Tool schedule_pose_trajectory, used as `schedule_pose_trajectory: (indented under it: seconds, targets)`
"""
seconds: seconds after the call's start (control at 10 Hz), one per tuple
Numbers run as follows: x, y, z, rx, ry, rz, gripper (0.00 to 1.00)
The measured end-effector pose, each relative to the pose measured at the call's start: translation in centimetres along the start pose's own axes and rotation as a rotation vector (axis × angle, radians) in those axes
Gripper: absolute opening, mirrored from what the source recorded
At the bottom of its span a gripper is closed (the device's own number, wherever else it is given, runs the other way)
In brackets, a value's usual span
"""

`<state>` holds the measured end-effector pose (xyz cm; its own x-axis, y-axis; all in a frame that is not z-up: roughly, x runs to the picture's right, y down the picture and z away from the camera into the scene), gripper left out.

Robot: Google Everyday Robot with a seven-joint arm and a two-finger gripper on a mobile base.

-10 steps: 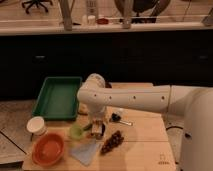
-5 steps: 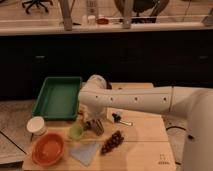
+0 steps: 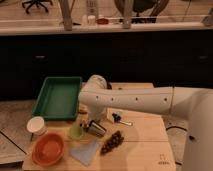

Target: Place eraser in metal cup

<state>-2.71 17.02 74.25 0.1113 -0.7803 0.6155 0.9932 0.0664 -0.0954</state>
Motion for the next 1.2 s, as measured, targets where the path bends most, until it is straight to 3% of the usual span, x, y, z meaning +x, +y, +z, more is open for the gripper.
schedule_pose_trajectory:
  seconds: [0.4, 1.2]
  targets:
    - [0.39, 0.42, -0.47, 0.037, 0.008, 0.018, 0.80]
    - [0.37, 0.33, -0.50, 0.038, 0.008, 0.018, 0.80]
